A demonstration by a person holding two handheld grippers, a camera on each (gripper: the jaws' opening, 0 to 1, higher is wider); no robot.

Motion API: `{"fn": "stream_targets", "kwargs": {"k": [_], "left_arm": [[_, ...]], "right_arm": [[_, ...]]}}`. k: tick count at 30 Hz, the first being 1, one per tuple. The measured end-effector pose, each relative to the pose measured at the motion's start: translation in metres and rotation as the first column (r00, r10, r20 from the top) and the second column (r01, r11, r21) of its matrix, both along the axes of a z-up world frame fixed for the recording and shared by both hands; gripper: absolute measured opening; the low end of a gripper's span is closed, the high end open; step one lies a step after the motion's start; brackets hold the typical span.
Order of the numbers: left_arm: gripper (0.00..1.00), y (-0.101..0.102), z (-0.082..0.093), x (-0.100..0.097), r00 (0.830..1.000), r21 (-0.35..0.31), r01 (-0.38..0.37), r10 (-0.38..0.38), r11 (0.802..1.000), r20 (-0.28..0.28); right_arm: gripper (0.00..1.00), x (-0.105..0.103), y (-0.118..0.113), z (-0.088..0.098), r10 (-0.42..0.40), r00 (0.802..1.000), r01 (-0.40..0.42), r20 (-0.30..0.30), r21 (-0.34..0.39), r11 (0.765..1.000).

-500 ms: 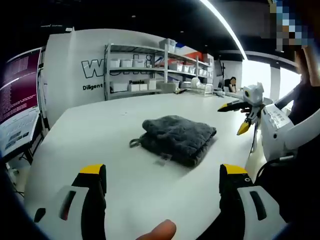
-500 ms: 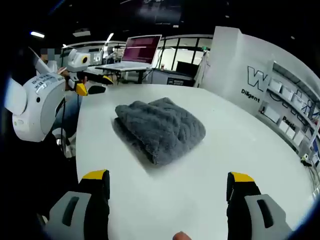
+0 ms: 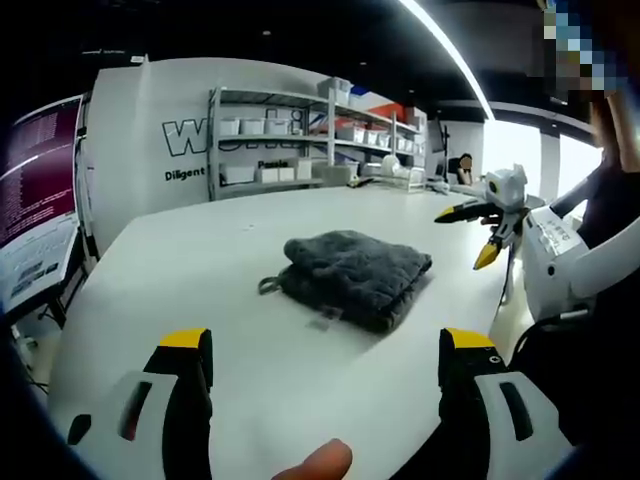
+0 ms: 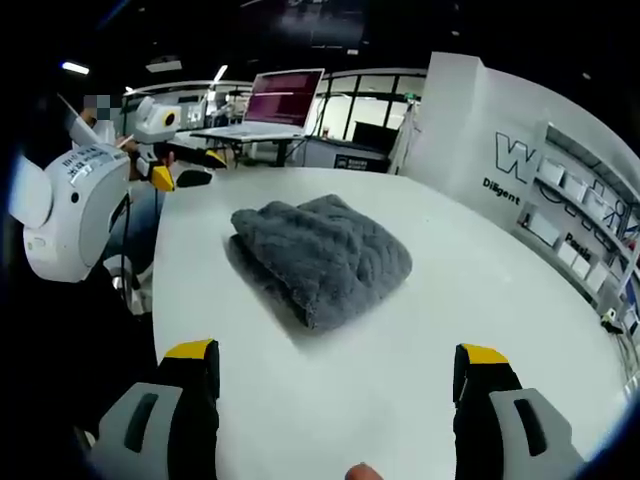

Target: Open the folded towel by lifting each exposed corner and separating the folded layers until the towel lies flat within the target outline without major curled edges

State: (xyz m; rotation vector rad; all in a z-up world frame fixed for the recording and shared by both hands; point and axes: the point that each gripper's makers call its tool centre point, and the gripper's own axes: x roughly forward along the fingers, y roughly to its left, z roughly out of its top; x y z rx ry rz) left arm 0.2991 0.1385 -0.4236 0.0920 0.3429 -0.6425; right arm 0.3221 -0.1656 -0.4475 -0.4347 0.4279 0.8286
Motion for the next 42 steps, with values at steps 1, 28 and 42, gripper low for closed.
{"fn": "stream_targets", "kwargs": {"k": [1,28,42], "left_arm": [[0.92,0.000,0.000,0.000,1.000,-0.003,-0.002,0.002,1.000,0.002],[0.92,0.018,-0.002,-0.006,1.000,-0.056,-0.021,0.021,0.998,0.010],[0.92,0.025,-0.003,-0.008,1.000,-0.075,-0.028,0.028,0.997,0.002]], "right_arm": [[1.00,0.000,0.000,0.000,-0.003,1.000,0.003,0.001,0.001,1.000],[0.97,0.015,0.038,0.023,0.068,0.995,-0.065,0.072,-0.031,0.997],[0.83,0.016,0.126,0.042,0.323,0.936,-0.313,0.143,-0.088,0.946]]}}
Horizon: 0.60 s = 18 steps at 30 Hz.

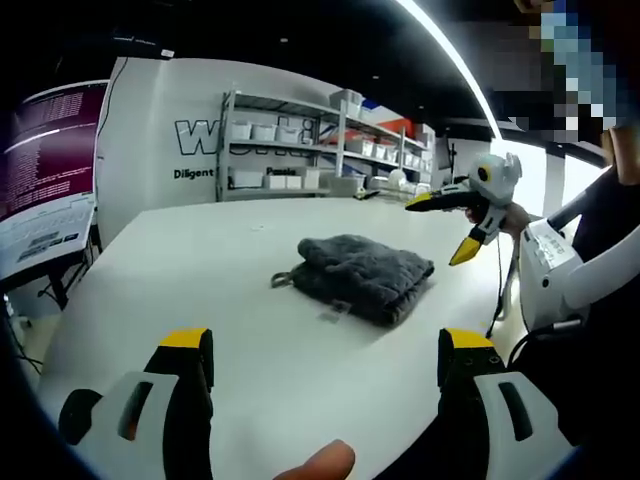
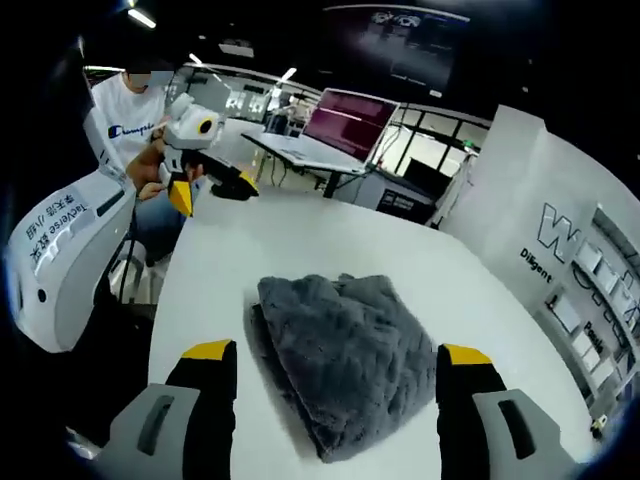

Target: Open the folded towel by lifting each exposed corner and separating the folded layers until the towel lies flat within the target outline without major curled edges

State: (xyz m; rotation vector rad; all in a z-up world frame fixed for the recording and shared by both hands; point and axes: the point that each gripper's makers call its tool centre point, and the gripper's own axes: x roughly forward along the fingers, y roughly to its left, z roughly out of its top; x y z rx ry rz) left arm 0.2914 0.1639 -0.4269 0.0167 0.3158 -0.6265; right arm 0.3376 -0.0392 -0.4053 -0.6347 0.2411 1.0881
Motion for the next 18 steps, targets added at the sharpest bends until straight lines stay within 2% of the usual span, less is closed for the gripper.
{"fn": "stream_targets", "kwargs": {"k": [3,7,11,14,16,18], "left_arm": [[0.92,0.002,0.000,0.000,1.000,0.011,-0.006,0.006,1.000,0.003],[0.92,0.005,-0.002,0.002,1.000,0.025,-0.014,0.014,1.000,-0.002],[0.91,0.005,-0.003,0.003,1.000,0.017,-0.008,0.008,1.000,-0.008],[0.91,0.004,-0.005,0.003,1.000,0.019,-0.004,0.004,1.000,-0.011],[0.91,0.004,-0.006,0.003,1.000,0.021,-0.003,0.003,1.000,-0.014],[0.91,0.004,-0.007,0.003,1.000,0.019,-0.002,0.002,1.000,-0.016]], "right_arm": [[0.77,0.002,0.015,-0.002,0.024,1.000,-0.024,0.015,-0.005,1.000],[0.67,-0.003,0.034,-0.010,0.079,0.997,-0.079,-0.008,-0.017,0.997],[0.61,-0.009,0.054,-0.016,0.146,0.989,-0.145,0.009,-0.050,0.988],[0.58,-0.008,0.067,-0.018,0.159,0.987,-0.158,0.009,-0.060,0.986],[0.48,-0.010,0.076,-0.023,0.175,0.985,-0.175,-0.003,-0.070,0.982],[0.43,-0.013,0.081,-0.030,0.210,0.978,-0.208,0.005,-0.110,0.972]]}}
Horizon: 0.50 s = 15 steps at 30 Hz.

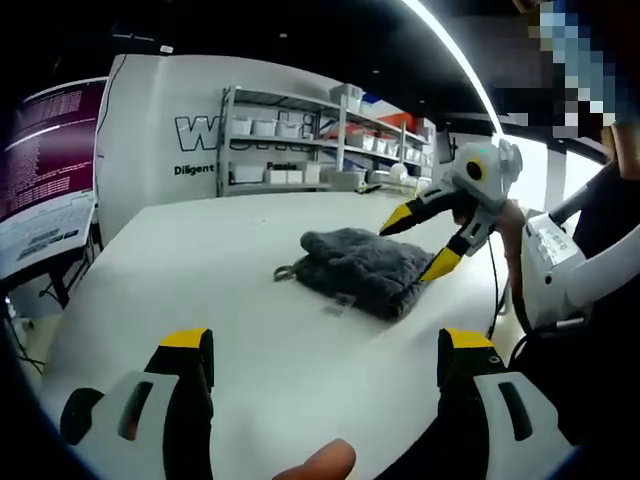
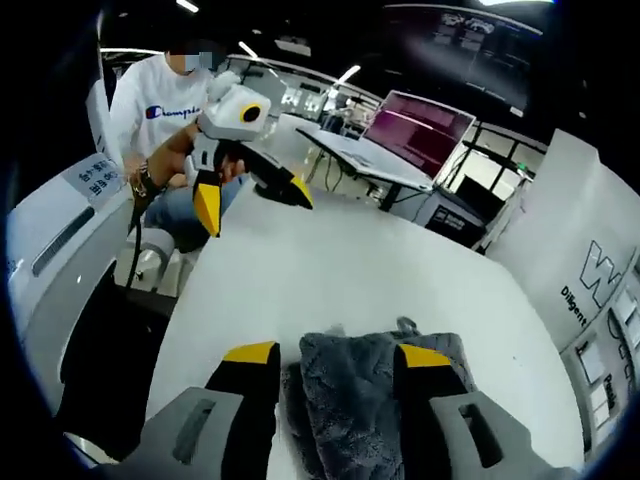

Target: Open the folded towel by lifting each exposed corner and separating the folded layers until the towel lies flat within the target outline without major curled edges

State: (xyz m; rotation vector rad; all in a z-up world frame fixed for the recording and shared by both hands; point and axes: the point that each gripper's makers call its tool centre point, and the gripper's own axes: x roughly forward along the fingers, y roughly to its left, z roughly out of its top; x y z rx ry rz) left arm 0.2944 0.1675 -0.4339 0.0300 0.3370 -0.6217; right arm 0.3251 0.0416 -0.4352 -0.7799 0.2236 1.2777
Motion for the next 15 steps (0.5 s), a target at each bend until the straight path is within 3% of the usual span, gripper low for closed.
{"fn": "stream_targets", "kwargs": {"k": [8,11,15], "left_arm": [[0.91,0.003,-0.003,-0.003,1.000,0.002,-0.001,0.001,1.000,-0.005],[0.91,0.004,-0.003,-0.004,1.000,0.006,0.000,0.000,1.000,-0.005],[0.91,0.003,-0.004,-0.004,1.000,0.005,0.006,-0.006,1.000,-0.008]], "right_arm": [[0.36,0.001,0.014,-0.016,0.014,0.999,-0.013,0.031,-0.044,0.999],[0.28,-0.002,0.014,-0.022,0.020,1.000,-0.019,0.017,-0.062,0.998],[0.26,-0.001,0.015,-0.030,0.014,1.000,-0.013,0.011,-0.083,0.996]]}}
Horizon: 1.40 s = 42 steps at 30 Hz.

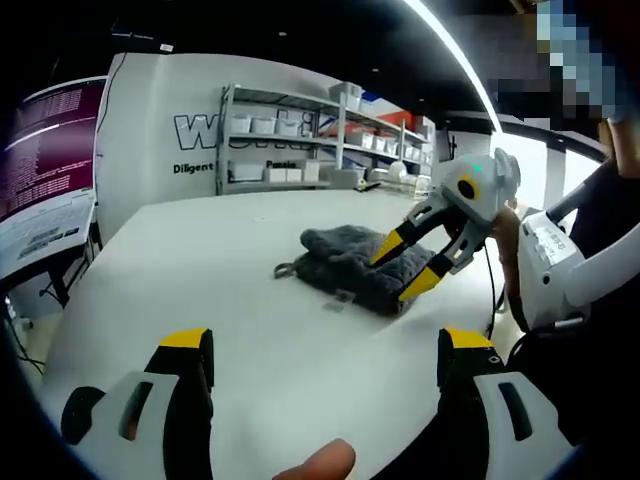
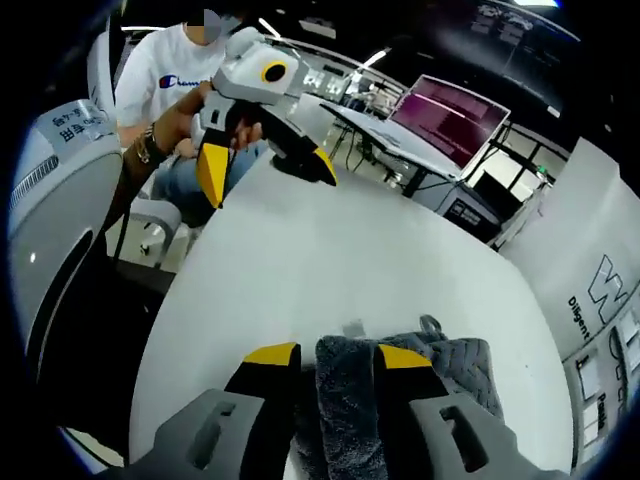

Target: Open the folded towel by lifting each exposed corner and separating the folded layers until the towel lies flat within the target outline without major curled edges

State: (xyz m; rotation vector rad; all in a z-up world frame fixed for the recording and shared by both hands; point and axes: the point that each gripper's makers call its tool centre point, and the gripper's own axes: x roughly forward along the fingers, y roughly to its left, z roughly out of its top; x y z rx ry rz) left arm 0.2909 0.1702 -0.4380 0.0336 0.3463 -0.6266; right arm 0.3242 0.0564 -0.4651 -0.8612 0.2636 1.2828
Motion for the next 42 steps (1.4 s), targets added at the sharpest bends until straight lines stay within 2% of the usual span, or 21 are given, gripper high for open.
{"fn": "stream_targets", "kwargs": {"k": [4,5,7,10,14,21,25,28,32,34,38,42], "left_arm": [[0.91,-0.003,-0.001,0.000,1.000,0.004,0.013,-0.012,1.000,-0.004],[0.91,-0.004,-0.001,0.000,1.000,0.004,0.016,-0.016,1.000,-0.004],[0.91,-0.008,-0.001,-0.001,0.999,-0.012,0.037,-0.038,0.999,-0.005],[0.90,-0.011,0.004,-0.002,0.999,-0.057,0.053,-0.053,0.997,0.002],[0.90,-0.011,0.004,-0.002,0.999,-0.048,0.048,-0.048,0.998,0.005],[0.90,-0.011,0.000,-0.001,0.999,-0.021,0.048,-0.048,0.999,-0.010],[0.90,-0.013,-0.001,0.001,0.998,-0.022,0.054,-0.054,0.998,-0.011],[0.90,-0.015,-0.001,0.002,0.998,-0.022,0.057,-0.058,0.998,-0.015],[0.90,-0.016,-0.002,0.003,0.998,-0.015,0.062,-0.062,0.998,-0.017],[0.90,-0.017,-0.001,0.003,0.998,-0.012,0.065,-0.065,0.998,-0.018],[0.90,-0.018,-0.001,0.004,0.998,-0.010,0.068,-0.068,0.998,-0.018],[0.90,-0.019,-0.001,0.005,0.997,-0.004,0.073,-0.073,0.997,-0.020]], "right_arm": [[0.14,0.003,-0.001,-0.004,-0.006,1.000,0.006,0.013,-0.010,1.000],[0.14,0.004,-0.001,-0.004,-0.029,1.000,0.029,-0.002,0.001,1.000],[0.13,0.002,-0.002,-0.007,-0.022,1.000,0.022,-0.007,-0.013,1.000],[0.07,0.004,-0.002,-0.007,-0.014,0.999,0.015,0.037,-0.024,1.000],[0.04,0.004,-0.004,-0.003,-0.007,0.998,0.008,0.066,-0.018,1.000],[0.03,0.008,-0.006,0.017,-0.069,0.997,0.065,0.046,0.092,0.994],[0.03,0.012,-0.012,0.035,-0.112,0.993,0.103,0.041,0.173,0.980],[0.03,0.015,-0.018,0.044,-0.134,0.990,0.122,0.047,0.202,0.972],[0.03,0.022,-0.027,0.060,-0.189,0.981,0.169,0.049,0.272,0.947],[0.03,0.029,-0.034,0.069,-0.232,0.970,0.198,0.077,0.308,0.930],[0.03,0.038,-0.046,0.085,-0.296,0.951,0.244,0.085,0.378,0.893],[0.03,0.050,-0.067,0.098,-0.387,0.916,0.307,0.108,0.432,0.848]]}}
